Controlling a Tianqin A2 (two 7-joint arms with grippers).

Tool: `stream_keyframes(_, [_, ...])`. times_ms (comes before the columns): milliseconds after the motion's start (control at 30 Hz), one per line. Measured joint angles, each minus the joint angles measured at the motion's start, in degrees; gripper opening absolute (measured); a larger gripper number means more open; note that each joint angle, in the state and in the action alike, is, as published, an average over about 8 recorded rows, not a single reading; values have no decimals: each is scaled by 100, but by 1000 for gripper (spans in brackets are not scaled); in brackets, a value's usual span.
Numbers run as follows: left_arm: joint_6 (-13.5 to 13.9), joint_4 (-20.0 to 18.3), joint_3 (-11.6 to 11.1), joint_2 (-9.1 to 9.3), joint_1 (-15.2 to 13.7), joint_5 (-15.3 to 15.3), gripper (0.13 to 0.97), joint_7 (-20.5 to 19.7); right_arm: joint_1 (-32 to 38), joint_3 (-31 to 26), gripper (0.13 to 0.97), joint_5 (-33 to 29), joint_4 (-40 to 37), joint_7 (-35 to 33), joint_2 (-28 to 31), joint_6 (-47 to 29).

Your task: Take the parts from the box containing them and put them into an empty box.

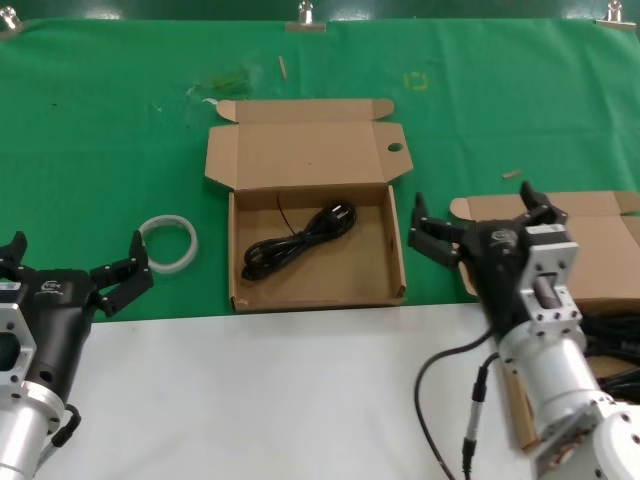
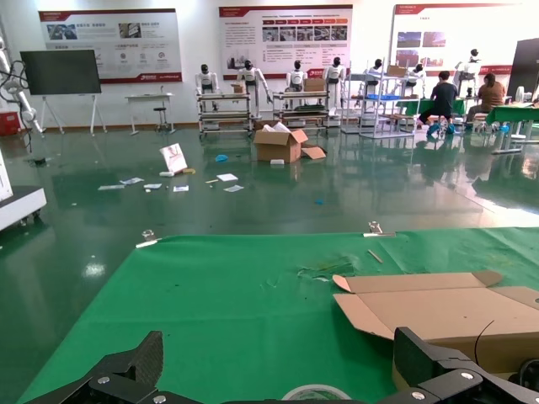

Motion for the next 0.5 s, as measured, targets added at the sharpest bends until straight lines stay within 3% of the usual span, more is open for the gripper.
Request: stream_keyframes(500, [0, 0, 0, 0, 0, 0, 965, 0, -608, 831, 966, -925, 323, 1505, 0, -628])
